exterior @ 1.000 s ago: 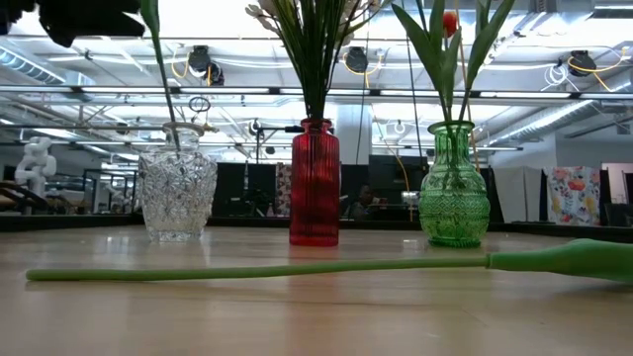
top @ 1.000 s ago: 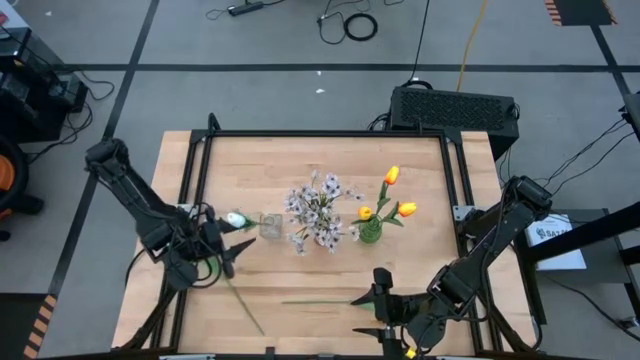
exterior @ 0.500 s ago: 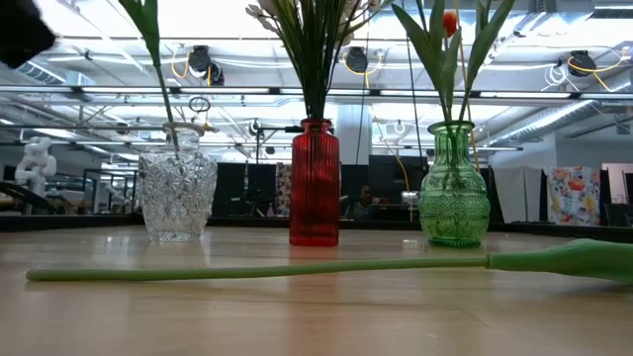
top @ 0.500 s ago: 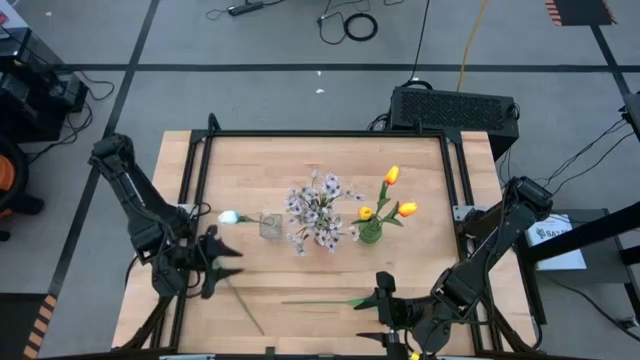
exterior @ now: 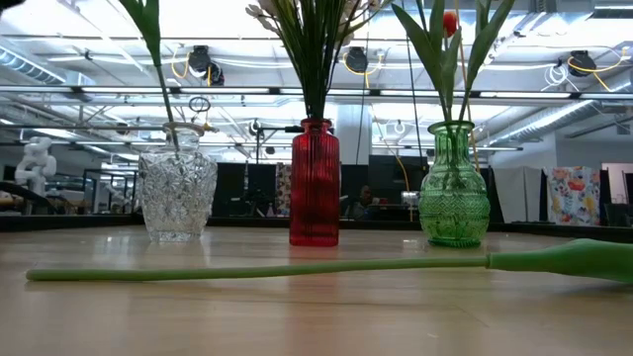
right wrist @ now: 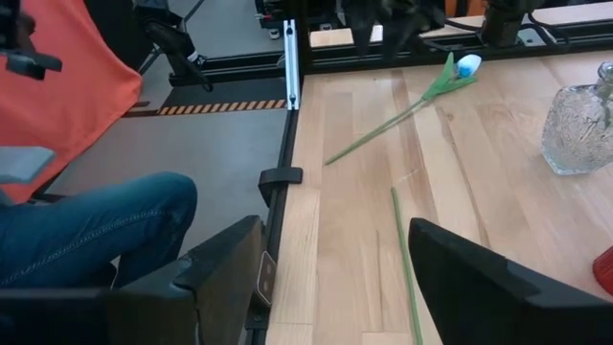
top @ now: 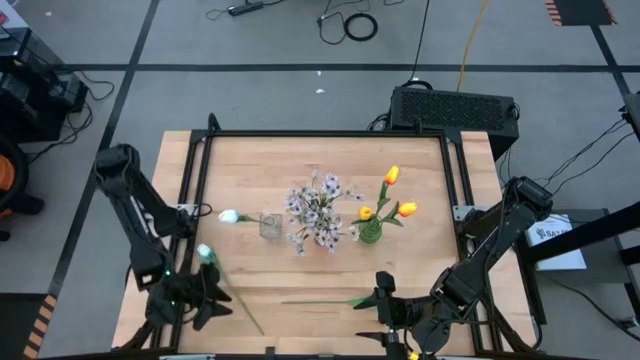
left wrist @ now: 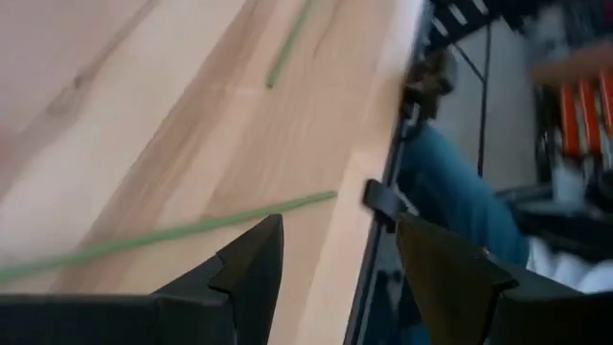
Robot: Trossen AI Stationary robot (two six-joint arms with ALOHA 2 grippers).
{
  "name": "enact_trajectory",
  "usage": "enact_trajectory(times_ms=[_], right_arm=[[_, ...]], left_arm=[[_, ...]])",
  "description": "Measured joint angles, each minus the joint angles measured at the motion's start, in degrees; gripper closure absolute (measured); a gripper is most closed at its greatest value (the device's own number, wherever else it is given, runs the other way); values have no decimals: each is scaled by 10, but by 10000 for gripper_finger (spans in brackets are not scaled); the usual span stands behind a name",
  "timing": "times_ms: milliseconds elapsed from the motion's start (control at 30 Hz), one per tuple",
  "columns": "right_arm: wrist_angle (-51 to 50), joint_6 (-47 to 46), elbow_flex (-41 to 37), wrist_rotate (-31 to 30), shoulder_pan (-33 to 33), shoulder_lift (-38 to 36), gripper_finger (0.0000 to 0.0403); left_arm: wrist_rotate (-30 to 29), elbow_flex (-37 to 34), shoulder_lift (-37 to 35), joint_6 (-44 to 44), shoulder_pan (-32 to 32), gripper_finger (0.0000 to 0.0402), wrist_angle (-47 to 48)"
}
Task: Sort flowers into vase by color
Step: Put the left white tulip into the transparent vase
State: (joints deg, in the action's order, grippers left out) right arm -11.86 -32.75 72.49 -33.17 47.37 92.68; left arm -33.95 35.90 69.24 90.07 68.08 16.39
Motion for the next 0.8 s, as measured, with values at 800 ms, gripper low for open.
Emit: enact_trajectory(times_ms=[800], right_arm=[[0, 8, 0, 1, 0, 0, 145]], left_arm=[[89, 0, 128, 392, -19, 192, 128]])
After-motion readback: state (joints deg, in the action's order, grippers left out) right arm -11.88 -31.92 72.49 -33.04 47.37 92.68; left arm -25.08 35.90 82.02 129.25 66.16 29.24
